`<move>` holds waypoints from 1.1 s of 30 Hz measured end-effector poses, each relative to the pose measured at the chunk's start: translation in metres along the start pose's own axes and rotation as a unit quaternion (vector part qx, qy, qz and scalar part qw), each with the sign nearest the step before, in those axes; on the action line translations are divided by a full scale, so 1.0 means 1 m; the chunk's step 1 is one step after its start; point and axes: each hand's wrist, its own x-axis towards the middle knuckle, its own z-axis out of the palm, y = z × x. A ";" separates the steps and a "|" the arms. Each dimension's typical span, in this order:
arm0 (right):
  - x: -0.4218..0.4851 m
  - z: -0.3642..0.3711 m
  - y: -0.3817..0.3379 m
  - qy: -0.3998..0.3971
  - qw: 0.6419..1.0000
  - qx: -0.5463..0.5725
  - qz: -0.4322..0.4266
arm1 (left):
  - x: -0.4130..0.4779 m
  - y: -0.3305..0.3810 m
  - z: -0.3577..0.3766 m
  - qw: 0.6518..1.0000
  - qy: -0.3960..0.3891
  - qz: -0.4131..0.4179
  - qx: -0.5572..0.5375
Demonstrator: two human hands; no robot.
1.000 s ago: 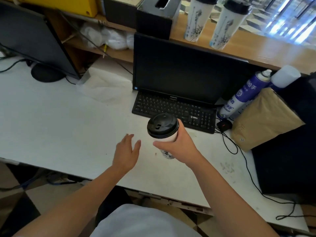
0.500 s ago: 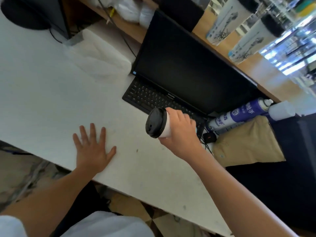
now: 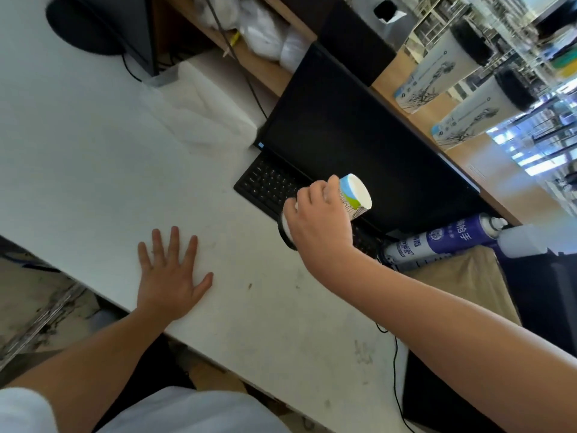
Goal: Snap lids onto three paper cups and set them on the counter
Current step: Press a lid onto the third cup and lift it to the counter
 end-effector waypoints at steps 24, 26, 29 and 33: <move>-0.005 0.000 -0.051 -0.132 0.988 -0.077 -0.024 | -0.001 -0.001 -0.004 0.999 -0.022 0.001 -0.028; -0.004 -0.003 -0.051 -0.143 0.987 -0.076 -0.021 | -0.001 -0.002 -0.006 0.999 -0.036 0.003 -0.024; -0.002 -0.009 -0.049 -0.152 0.986 -0.071 -0.016 | 0.000 -0.002 -0.008 0.997 -0.077 -0.006 -0.008; 0.001 -0.021 -0.041 -0.156 0.987 0.010 0.024 | 0.007 -0.004 -0.011 0.989 -0.147 -0.021 0.004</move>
